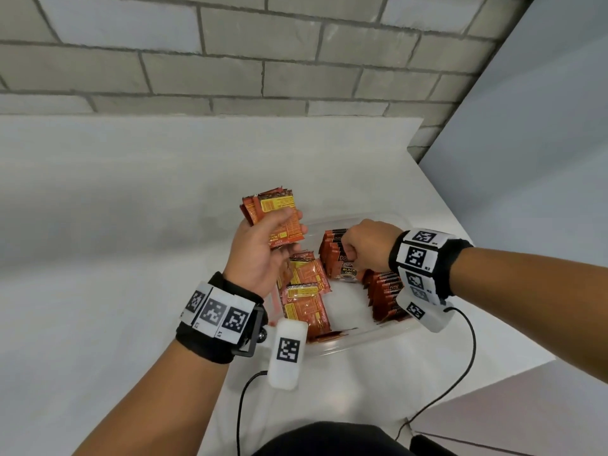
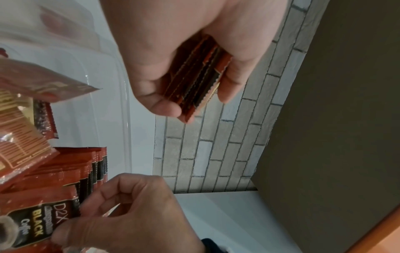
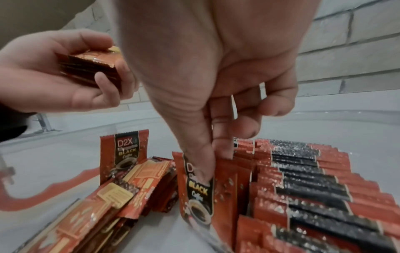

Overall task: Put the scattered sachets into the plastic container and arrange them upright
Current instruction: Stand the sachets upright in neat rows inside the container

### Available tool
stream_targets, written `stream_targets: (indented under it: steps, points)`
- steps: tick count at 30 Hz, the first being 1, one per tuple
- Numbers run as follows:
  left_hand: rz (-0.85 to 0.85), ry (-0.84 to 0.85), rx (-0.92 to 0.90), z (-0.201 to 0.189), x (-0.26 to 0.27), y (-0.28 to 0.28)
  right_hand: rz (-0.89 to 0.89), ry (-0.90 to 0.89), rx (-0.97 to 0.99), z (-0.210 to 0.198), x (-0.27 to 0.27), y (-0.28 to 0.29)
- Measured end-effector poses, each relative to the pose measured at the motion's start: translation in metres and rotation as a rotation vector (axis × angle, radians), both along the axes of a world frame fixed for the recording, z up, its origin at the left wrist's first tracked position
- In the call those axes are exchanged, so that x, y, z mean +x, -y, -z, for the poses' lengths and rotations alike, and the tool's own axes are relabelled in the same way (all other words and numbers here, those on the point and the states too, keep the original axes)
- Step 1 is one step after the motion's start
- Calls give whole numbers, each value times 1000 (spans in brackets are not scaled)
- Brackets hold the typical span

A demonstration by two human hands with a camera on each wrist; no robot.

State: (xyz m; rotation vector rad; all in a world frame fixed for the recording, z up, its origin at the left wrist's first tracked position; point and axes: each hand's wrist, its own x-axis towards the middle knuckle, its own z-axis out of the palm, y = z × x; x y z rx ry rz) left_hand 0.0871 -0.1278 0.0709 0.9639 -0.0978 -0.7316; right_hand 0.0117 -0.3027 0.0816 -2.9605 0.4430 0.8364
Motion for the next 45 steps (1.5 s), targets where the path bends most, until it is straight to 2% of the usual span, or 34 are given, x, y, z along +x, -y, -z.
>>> stream_targets:
  steps: [9,24,41,45]
  points:
    - [2,-12,17,3,-2,2,-74,-64,-118,14,-1,1]
    - [25,2,35,4,-5,1,-182,-3,-158,15,3,-1]
    - [42,-34,12,4,-6,1,-101,56,-141,6,2,6]
    - [106,-105,-26,4,-6,-2,-23,172,-12,-6,-2,9]
